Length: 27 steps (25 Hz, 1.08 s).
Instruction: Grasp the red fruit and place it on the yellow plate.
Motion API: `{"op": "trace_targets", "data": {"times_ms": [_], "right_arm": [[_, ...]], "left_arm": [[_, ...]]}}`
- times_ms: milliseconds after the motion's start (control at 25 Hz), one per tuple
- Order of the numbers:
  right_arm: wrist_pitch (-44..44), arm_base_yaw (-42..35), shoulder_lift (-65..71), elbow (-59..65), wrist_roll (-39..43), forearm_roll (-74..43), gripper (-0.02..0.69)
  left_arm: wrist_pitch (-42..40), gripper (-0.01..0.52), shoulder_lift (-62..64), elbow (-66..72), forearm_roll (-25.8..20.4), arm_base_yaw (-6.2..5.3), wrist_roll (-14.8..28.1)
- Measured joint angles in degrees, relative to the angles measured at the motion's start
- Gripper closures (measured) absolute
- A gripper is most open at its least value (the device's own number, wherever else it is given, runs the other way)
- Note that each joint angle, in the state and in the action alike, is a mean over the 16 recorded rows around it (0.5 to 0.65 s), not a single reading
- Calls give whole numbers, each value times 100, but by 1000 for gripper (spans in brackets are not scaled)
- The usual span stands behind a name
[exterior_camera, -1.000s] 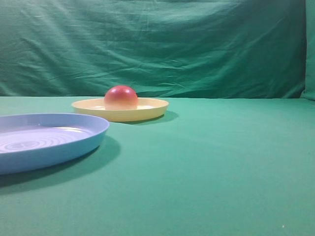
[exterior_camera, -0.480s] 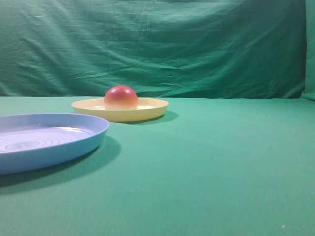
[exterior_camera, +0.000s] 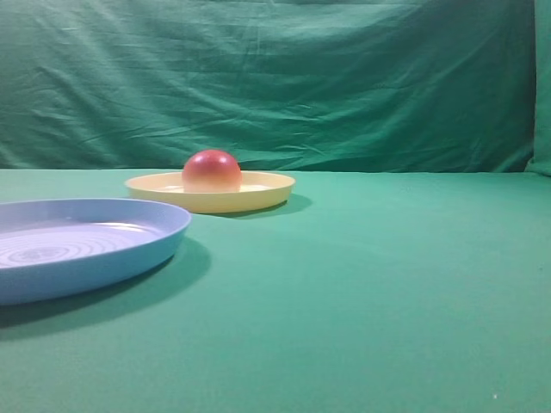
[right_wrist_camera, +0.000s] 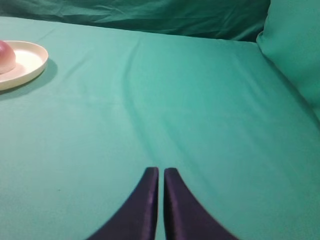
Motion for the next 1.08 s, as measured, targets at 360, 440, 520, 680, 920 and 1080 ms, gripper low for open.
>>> {"op": "trace_targets", "data": {"times_ms": [360,440,520,680,920,1080], "right_arm": [[28,0,0,0,0,5,665],[28,0,0,0,0,5,665],[28,0,0,0,0,5,665],[28,0,0,0,0,5,665],[28,-2,0,0,0,5,665],[28,-2,0,0,0,5,665]], "left_arm": [[0,357,0,0,0,0,0],[0,357,0,0,0,0,0],[0,357,0,0,0,0,0],[0,357,0,0,0,0,0],[0,357,0,0,0,0,0],[0,357,0,0,0,0,0]]}}
